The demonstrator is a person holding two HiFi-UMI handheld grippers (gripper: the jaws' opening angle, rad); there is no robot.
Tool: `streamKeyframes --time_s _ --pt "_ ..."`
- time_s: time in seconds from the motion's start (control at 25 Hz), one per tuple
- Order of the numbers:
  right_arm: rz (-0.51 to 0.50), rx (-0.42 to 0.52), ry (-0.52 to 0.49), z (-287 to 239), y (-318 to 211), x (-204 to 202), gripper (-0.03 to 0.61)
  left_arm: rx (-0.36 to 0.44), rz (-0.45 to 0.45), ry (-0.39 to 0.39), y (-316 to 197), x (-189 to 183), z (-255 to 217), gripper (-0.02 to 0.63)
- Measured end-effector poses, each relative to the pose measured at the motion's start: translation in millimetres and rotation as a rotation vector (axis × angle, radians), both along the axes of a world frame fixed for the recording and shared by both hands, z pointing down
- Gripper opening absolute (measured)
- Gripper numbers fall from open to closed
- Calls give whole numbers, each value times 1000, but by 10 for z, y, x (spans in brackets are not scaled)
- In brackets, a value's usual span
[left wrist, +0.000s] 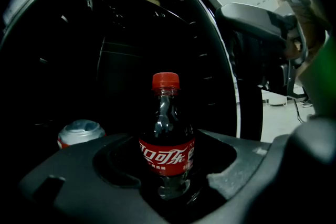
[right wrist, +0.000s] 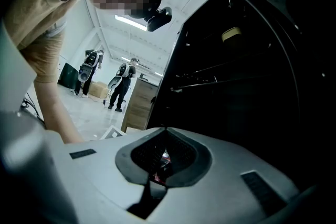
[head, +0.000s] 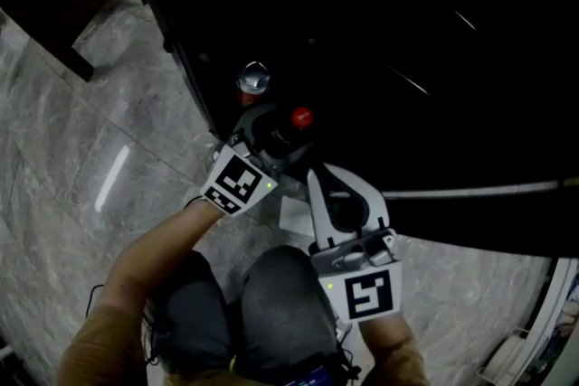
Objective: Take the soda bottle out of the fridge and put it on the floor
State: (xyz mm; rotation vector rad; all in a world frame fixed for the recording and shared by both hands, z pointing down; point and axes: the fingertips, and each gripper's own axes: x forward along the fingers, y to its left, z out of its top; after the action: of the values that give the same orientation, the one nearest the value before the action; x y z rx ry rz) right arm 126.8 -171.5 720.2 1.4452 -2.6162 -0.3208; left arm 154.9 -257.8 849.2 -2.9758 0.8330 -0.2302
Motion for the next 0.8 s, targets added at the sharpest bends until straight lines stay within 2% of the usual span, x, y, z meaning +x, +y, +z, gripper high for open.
streamKeyframes --time_s 0.2,0.44,0.64,0.8 --pt "-43 -8 1 114 -22 -173 2 22 30 8 214 -286 -122 307" --pt "-80 -3 3 243 -64 -408 2 91 56 40 405 -745 -270 306" --pt "-122 -23 8 438 -80 -653 2 84 16 24 529 -1189 -83 307" --pt "-147 -36 24 583 -85 -772 2 40 -35 18 596 -1454 261 306"
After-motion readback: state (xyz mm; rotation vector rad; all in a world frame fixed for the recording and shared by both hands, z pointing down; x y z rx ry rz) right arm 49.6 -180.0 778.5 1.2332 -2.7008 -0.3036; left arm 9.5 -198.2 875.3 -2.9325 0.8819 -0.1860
